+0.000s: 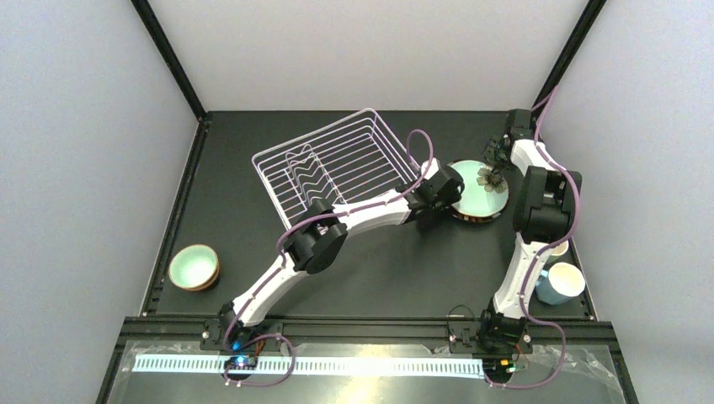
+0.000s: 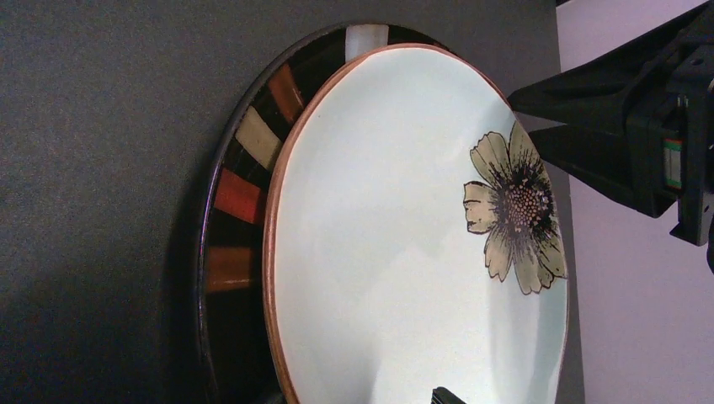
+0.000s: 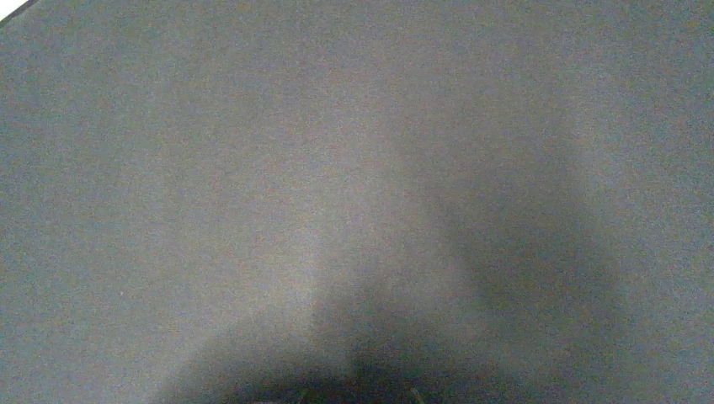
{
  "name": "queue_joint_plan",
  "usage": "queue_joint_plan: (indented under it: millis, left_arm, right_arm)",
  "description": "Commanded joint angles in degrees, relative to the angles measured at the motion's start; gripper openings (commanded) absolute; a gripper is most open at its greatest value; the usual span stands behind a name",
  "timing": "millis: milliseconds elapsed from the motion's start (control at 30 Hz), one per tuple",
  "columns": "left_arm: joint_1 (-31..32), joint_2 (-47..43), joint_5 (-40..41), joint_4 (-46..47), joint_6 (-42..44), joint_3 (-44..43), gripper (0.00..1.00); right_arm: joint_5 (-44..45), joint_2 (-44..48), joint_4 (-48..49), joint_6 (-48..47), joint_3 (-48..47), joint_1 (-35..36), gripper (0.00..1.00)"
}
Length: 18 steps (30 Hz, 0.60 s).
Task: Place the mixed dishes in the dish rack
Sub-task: Grab the plate from the plate.
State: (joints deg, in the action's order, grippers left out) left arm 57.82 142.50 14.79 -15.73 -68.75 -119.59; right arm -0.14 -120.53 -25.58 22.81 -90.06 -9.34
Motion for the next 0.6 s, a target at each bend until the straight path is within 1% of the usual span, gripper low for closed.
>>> queue_joint_plan:
  millis: [0,233,567]
  left_arm:
    - [0.23,-3.07,1.05,1.90,-0.25,0.95,0.99]
    - [0.32,-4.04,0.74,4.75,0.16,2.17,0.99]
    - [0.35,-5.61,-0.20,8.79,3.26,3.99,0.99]
  right_arm:
    - [-1.00,1.09,-5.77,-0.40,2.65,1.35,0.69]
    - [-1.25,1.35,-6.22,-0.49,2.48,1.43,0.69]
    - [-1.61,1.11,-6.71,-0.66,2.87,1.61,0.69]
